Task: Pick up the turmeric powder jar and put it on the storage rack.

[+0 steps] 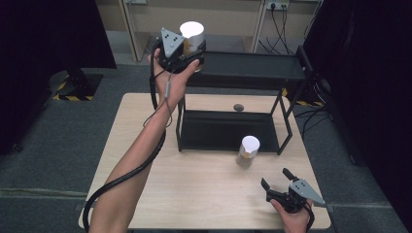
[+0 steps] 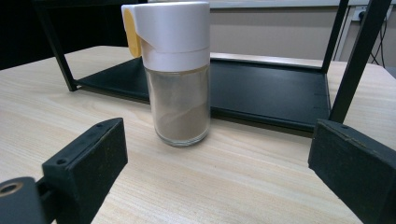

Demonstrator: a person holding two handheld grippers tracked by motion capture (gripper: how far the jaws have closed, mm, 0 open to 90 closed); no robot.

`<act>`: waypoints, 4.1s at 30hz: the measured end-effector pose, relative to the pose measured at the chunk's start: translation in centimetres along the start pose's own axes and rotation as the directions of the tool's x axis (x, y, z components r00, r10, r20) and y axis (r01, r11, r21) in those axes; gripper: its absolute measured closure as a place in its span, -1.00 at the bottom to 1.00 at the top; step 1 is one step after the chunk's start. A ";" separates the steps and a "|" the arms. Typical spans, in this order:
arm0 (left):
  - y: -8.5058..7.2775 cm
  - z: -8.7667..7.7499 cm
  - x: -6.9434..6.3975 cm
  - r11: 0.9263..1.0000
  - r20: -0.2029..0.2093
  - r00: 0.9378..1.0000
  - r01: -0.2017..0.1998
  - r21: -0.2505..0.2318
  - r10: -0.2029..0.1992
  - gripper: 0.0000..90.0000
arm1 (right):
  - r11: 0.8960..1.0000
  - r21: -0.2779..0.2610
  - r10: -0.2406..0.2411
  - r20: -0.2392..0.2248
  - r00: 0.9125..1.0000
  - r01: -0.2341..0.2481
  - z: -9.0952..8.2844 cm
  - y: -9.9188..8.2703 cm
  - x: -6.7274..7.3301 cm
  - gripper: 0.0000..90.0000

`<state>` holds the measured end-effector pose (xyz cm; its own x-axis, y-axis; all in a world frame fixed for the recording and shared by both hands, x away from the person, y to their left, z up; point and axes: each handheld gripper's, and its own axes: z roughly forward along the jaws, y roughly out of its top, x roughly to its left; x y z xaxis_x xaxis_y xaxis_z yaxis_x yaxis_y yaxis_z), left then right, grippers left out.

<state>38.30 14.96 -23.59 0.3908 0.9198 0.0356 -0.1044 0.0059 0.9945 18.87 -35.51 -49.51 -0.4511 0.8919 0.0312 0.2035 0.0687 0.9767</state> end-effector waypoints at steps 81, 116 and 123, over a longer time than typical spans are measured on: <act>-3.5 -4.3 -0.3 0.999 0.052 0.998 -0.044 -0.015 0.044 -0.70 | 1.000 0.000 -0.010 -0.003 1.000 0.010 0.0 0.0 0.0 -0.90; -9.2 -8.9 -0.9 1.000 0.115 0.993 0.000 -0.017 0.002 -0.70 | 1.000 0.000 -0.013 -0.002 1.000 0.013 0.0 0.0 0.1 -0.90; -10.4 -9.7 -1.0 1.000 0.125 0.992 0.001 -0.007 0.000 -0.70 | 1.000 0.001 -0.014 -0.002 1.000 0.014 0.0 0.0 0.1 -0.90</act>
<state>30.16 17.80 -34.90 0.5021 0.8635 0.0477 -0.1106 0.0094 0.9938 18.83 -35.43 -49.50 -0.4555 0.8901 0.0180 0.1980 0.0816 0.9768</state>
